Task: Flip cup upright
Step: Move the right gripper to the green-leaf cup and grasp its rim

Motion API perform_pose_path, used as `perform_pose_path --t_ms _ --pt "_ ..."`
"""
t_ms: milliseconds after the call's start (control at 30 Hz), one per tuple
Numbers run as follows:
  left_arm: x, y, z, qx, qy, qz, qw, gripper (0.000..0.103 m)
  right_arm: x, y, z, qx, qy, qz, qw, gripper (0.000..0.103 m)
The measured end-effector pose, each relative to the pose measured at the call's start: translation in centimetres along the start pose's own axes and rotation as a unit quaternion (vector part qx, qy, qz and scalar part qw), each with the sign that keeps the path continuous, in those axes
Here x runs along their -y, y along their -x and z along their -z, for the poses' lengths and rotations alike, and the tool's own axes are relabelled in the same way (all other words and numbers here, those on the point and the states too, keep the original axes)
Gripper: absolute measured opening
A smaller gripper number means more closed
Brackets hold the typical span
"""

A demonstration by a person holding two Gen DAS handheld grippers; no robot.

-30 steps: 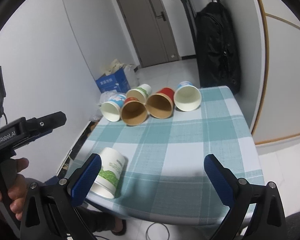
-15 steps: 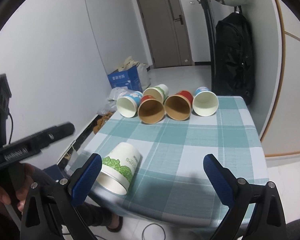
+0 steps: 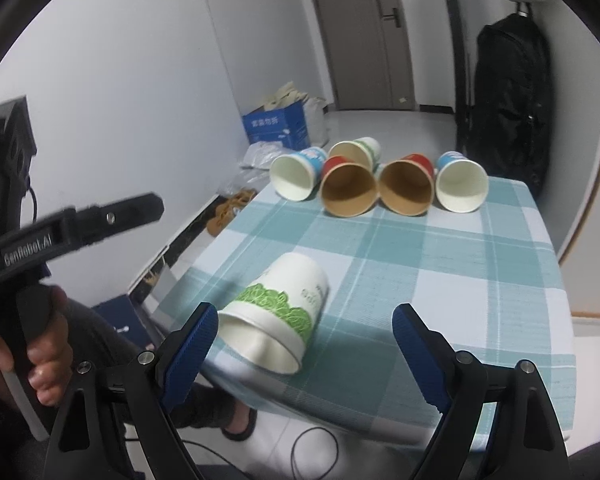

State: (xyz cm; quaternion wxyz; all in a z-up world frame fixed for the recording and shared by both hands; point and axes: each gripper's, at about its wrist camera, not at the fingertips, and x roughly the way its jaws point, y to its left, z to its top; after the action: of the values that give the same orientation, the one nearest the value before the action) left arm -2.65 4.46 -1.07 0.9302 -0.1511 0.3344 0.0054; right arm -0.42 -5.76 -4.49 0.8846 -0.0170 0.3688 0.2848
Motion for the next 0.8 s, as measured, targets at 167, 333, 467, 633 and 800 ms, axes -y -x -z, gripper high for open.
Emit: perform_pose_path --t_ms 167,333,467,633,800 --pt "-1.3 0.0 -0.1 -0.005 0.023 0.003 0.9997 0.082 -1.2 -1.0 0.4 -0.011 0.034 0.024 0.999 0.078" --pt "-1.8 -0.2 -0.1 -0.011 0.029 0.008 0.9995 0.082 -2.1 -2.5 0.9 -0.038 0.058 0.031 0.997 0.063" --pt "-1.9 -0.4 -0.1 -0.018 0.026 0.007 0.9995 0.082 -2.4 -3.2 1.0 -0.047 0.067 0.034 0.996 0.055" --pt "-2.0 -0.7 0.0 -0.027 0.029 0.016 0.9991 0.082 -2.2 -4.0 1.0 -0.051 0.064 0.057 0.995 0.035" --pt "-1.9 -0.7 -0.1 -0.030 0.026 0.019 0.9990 0.082 -1.8 -4.7 1.0 -0.061 0.055 0.063 0.995 0.021"
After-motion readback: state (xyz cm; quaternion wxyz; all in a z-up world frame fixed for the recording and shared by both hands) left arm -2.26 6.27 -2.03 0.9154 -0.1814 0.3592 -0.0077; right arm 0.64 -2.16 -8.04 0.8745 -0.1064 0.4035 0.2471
